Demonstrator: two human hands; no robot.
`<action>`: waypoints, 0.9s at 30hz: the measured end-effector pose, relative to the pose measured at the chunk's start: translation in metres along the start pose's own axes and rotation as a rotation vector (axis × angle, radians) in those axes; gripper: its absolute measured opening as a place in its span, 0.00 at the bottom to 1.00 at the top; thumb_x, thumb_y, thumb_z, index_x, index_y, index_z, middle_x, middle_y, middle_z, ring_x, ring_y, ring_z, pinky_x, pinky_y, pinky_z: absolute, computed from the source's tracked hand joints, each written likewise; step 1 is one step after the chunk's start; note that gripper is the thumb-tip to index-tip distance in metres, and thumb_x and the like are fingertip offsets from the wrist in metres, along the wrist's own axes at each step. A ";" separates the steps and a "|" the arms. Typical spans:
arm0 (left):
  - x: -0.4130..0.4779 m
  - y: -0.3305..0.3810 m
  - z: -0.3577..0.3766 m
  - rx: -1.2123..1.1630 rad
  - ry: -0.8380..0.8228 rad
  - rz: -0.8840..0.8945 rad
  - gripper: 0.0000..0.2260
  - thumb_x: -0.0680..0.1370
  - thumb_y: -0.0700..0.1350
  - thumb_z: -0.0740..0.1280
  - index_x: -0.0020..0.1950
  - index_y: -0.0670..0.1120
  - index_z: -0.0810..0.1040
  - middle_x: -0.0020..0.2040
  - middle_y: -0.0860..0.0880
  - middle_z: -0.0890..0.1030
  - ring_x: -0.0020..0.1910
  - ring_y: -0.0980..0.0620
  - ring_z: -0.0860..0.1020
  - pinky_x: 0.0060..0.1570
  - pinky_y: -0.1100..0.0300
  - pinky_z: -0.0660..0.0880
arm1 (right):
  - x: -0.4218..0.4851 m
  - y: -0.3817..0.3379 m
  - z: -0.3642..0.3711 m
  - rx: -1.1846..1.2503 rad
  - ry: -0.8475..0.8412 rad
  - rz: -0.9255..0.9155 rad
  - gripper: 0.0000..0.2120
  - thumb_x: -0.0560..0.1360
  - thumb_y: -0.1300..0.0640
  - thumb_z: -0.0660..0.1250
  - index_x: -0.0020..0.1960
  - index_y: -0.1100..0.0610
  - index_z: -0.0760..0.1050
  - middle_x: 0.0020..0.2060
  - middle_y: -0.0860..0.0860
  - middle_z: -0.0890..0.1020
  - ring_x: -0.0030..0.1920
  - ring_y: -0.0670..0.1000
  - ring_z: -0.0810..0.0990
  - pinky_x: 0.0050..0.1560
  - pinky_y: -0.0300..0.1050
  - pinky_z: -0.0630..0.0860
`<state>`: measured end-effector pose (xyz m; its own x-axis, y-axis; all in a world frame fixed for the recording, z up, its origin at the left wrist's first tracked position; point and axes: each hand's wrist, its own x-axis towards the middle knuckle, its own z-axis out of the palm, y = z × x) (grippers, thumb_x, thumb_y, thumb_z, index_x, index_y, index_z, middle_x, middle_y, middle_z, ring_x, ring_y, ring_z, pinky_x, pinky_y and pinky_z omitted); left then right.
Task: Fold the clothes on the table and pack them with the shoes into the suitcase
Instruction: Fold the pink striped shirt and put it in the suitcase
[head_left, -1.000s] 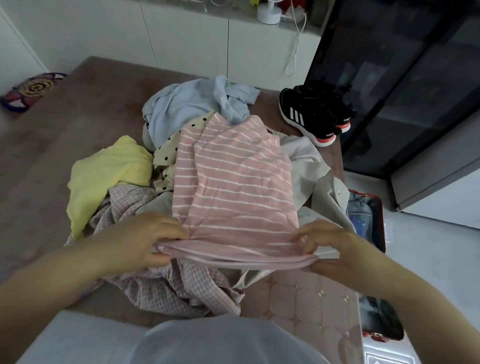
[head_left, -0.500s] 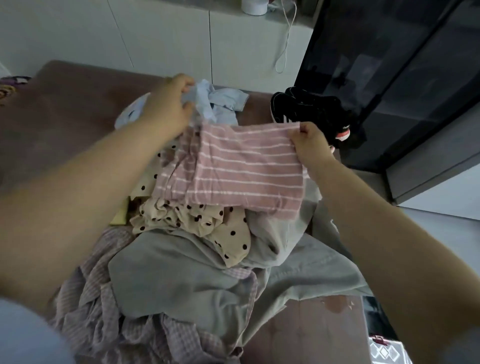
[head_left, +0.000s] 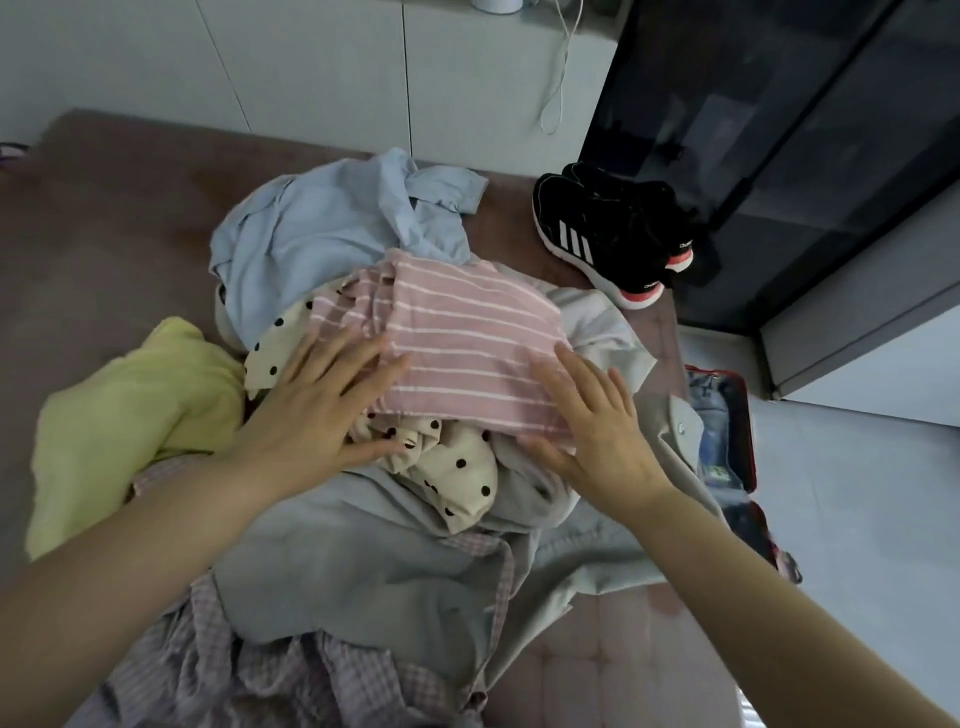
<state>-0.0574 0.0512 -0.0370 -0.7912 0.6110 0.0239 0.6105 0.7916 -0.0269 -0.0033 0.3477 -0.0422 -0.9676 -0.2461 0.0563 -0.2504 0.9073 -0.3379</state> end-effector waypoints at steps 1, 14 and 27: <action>0.000 0.004 -0.003 -0.006 0.012 0.026 0.31 0.75 0.67 0.50 0.72 0.50 0.61 0.70 0.47 0.67 0.70 0.44 0.62 0.70 0.47 0.51 | -0.002 -0.005 0.000 -0.033 0.026 -0.037 0.32 0.73 0.31 0.48 0.74 0.40 0.50 0.75 0.51 0.58 0.75 0.54 0.55 0.73 0.56 0.48; 0.007 0.021 -0.087 -0.171 -0.009 -0.018 0.16 0.79 0.56 0.56 0.64 0.59 0.74 0.59 0.52 0.80 0.56 0.47 0.78 0.47 0.58 0.70 | 0.000 -0.041 -0.065 -0.254 0.154 -0.081 0.24 0.67 0.68 0.69 0.57 0.47 0.79 0.43 0.53 0.85 0.45 0.61 0.82 0.43 0.48 0.78; -0.084 0.082 -0.058 -0.406 -0.301 -0.010 0.15 0.78 0.59 0.55 0.60 0.57 0.72 0.44 0.64 0.75 0.39 0.69 0.71 0.38 0.73 0.67 | -0.120 -0.035 -0.039 0.545 -0.200 0.321 0.08 0.70 0.53 0.73 0.48 0.52 0.79 0.38 0.49 0.81 0.35 0.42 0.76 0.36 0.30 0.70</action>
<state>0.0611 0.0654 0.0171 -0.7356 0.6220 -0.2683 0.5203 0.7724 0.3642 0.1204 0.3585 0.0000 -0.9538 -0.0984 -0.2838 0.1522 0.6564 -0.7389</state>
